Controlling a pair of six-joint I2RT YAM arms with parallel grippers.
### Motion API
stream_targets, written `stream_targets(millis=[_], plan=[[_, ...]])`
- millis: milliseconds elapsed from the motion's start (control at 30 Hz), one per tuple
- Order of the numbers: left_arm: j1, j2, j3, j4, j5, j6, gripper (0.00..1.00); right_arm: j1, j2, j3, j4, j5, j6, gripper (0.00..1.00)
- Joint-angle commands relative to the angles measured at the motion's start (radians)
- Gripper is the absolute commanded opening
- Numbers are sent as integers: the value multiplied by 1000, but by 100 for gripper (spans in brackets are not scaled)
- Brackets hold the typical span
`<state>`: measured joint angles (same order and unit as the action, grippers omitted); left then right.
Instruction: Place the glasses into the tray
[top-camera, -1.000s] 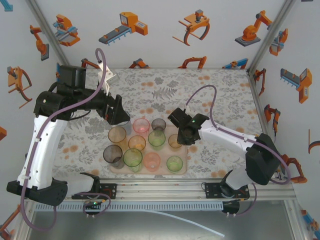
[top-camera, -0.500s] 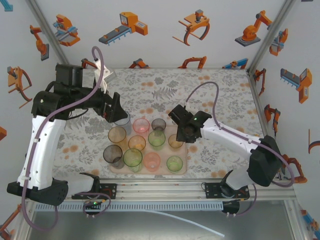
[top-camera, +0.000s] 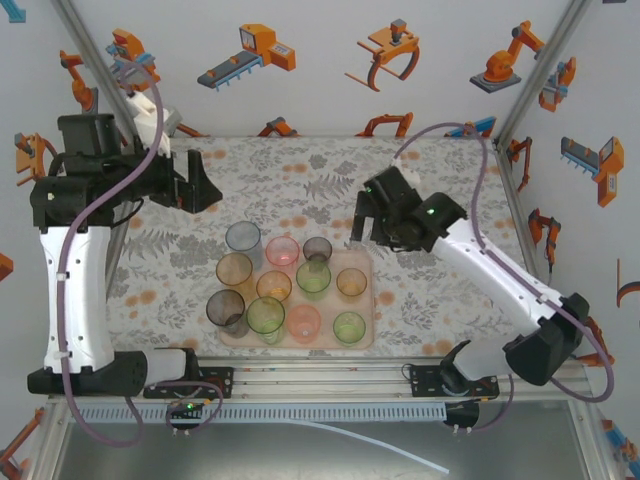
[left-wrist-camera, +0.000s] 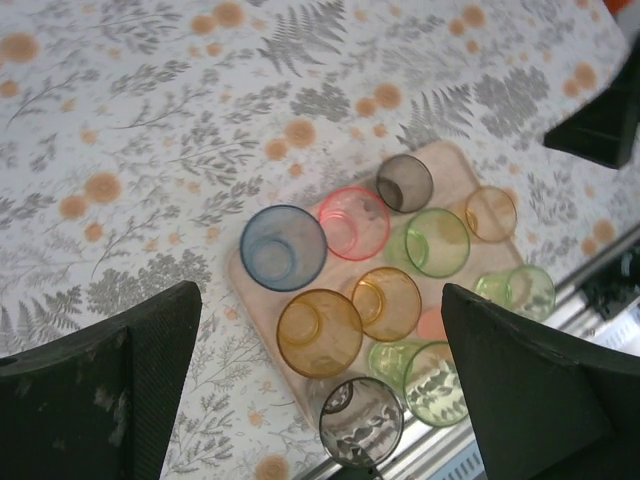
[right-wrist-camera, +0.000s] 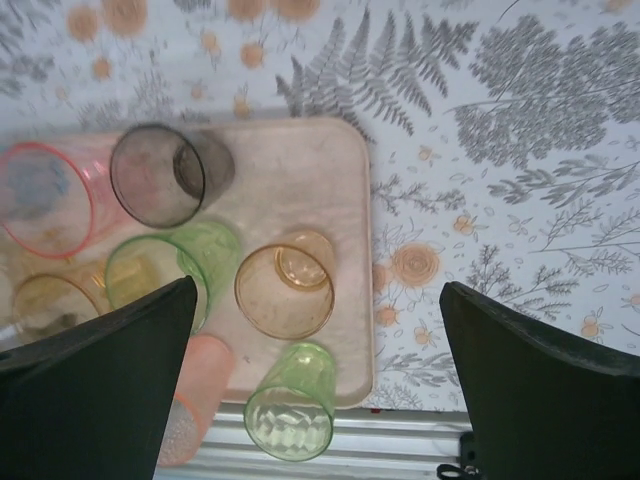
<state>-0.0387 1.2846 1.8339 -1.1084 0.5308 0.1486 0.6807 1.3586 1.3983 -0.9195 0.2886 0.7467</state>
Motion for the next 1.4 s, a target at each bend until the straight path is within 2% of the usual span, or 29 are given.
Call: stream_targets(millis=[0, 133, 300, 433, 567, 733, 900, 1000, 1100, 1167, 1367], plan=[[98, -13, -33, 55, -9, -106, 97, -66, -58, 53, -6, 51, -132, 99], [252, -26, -85, 100, 13, -202, 97, -123, -88, 80, 27, 101, -255, 99], [485, -13, -135, 140, 119, -338, 97, -180, -142, 40, 112, 121, -350, 99], [566, -14, -189, 168, 108, -374, 97, -209, -210, -38, 188, 142, -385, 99], [579, -61, -302, 249, 44, -408, 97, -235, -281, -99, 238, 205, -412, 99], [579, -156, -521, 444, -34, -471, 97, -288, -334, -141, 259, 272, -412, 99], [556, -257, -820, 760, -111, -500, 97, -357, -348, -230, 372, 185, -486, 99], [523, -287, -980, 951, -176, -479, 97, -430, -314, -249, 399, 143, -449, 99], [502, -273, -1100, 1111, -204, -483, 97, -478, -282, -296, 457, 121, -415, 100], [474, -239, -1140, 1178, -226, -479, 97, -502, -260, -322, 489, 73, -417, 99], [383, -111, -1228, 1380, -289, -478, 97, -529, -212, -404, 585, 42, -432, 98]])
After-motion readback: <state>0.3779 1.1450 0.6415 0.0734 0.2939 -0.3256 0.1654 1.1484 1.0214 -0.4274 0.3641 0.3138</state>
